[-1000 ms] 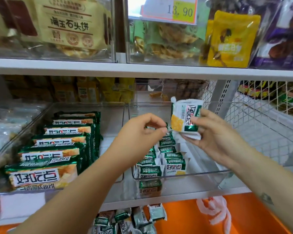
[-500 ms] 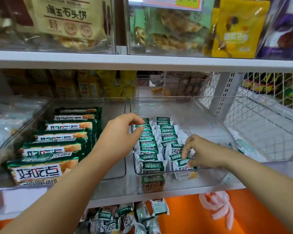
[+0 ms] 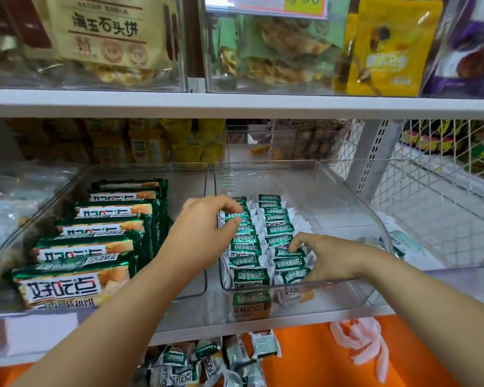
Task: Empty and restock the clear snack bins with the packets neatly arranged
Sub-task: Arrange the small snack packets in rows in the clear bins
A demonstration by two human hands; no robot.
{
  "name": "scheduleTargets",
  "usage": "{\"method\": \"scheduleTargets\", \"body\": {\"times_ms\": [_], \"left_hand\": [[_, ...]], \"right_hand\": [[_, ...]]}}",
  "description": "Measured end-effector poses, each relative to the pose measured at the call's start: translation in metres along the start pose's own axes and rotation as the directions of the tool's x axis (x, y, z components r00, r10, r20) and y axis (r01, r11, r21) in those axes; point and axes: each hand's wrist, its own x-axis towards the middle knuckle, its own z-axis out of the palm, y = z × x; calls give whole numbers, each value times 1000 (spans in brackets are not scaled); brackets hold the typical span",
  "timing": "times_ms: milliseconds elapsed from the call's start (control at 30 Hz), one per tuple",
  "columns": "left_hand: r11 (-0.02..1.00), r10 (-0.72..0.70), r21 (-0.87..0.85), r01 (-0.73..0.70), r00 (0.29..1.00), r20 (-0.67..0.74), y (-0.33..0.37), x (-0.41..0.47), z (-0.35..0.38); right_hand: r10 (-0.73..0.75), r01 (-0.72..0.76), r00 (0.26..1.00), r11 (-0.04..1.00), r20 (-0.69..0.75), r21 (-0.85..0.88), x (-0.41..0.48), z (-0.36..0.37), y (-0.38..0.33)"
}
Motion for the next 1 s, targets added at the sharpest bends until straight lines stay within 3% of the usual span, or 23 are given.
{"method": "scheduleTargets", "body": {"times_ms": [133, 300, 500, 600, 700, 800, 900, 933, 1000], "left_hand": [[1000, 18, 8, -17, 1000, -6, -2, -1, 1], [1000, 25, 16, -25, 1000, -7, -2, -1, 4], [987, 31, 156, -30, 1000, -4, 2, -6, 3], [947, 77, 313, -69, 997, -15, 11, -10, 7], [926, 128, 355, -128, 992, 23, 25, -12, 19], [913, 180, 353, -204, 979, 100, 37, -12, 38], [918, 200, 303, -254, 959, 199, 47, -13, 54], [922, 201, 287, -259, 955, 218, 48, -11, 58], [936, 179, 257, -239, 955, 234, 47, -8, 64]], "right_hand": [[28, -29, 998, 999, 56, 24, 4, 0, -3], [-40, 37, 996, 998, -76, -42, 14, 6, 2], [-62, 56, 996, 994, -65, -99, 10, 0, 0], [-103, 88, 979, 992, -176, -90, -5, -16, -3], [-172, 186, 918, 983, -357, 3, -29, -36, 0], [-182, 272, 784, 960, -593, 65, -50, -52, 23], [-79, 272, 663, 952, -745, 142, -58, -64, 66], [-44, 227, 670, 963, -741, 148, -56, -66, 84], [14, 108, 764, 983, -645, 150, -51, -66, 116]]}}
